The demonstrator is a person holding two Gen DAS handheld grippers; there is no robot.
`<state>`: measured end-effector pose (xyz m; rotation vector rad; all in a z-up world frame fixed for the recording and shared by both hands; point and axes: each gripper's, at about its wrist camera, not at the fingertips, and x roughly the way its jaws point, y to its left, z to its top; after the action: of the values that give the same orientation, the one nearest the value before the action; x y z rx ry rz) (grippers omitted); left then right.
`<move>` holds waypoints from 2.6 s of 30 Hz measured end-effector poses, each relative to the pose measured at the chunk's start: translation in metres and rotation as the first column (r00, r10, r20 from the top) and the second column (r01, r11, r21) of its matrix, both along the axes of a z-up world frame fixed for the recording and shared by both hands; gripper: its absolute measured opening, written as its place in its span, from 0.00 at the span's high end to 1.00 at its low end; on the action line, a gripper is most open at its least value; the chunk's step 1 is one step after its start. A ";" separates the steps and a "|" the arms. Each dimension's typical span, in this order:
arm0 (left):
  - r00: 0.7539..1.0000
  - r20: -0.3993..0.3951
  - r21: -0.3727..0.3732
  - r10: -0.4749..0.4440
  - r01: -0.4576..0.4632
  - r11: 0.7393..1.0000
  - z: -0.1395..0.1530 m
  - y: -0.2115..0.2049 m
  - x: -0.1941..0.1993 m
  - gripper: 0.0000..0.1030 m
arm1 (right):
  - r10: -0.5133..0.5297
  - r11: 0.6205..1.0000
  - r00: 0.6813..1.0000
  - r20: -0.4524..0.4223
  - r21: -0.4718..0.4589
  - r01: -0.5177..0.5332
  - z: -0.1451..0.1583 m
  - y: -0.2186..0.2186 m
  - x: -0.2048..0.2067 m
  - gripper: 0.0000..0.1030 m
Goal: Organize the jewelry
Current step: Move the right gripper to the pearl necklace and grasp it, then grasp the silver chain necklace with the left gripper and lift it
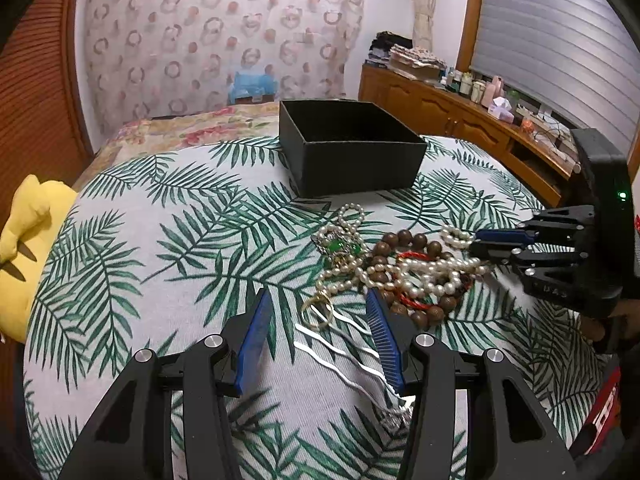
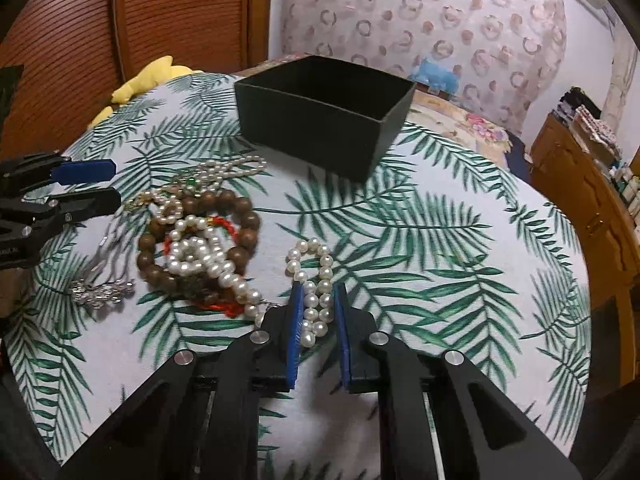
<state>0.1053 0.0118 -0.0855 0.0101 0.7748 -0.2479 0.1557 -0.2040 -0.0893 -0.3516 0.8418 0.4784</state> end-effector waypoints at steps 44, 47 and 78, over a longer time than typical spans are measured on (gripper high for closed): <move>0.984 -0.134 0.036 -0.121 0.127 0.991 -0.011 -0.014 0.051 0.81 | -0.069 0.992 0.974 0.217 0.116 0.044 0.083 -0.038 -0.020 0.84; 0.983 -0.136 0.035 -0.124 0.130 0.991 -0.011 -0.012 0.049 0.81 | -0.069 0.992 0.974 0.215 0.114 0.045 0.082 -0.037 -0.020 0.84; 0.988 -0.098 0.129 -0.121 0.133 0.983 -0.010 -0.025 0.048 0.96 | -0.067 0.993 0.977 0.202 0.106 0.046 0.074 -0.034 -0.022 0.84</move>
<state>0.1537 -0.0130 -0.0958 0.1783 0.8813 -0.3179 0.1341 -0.2378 -0.0157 -0.2776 0.6228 0.4218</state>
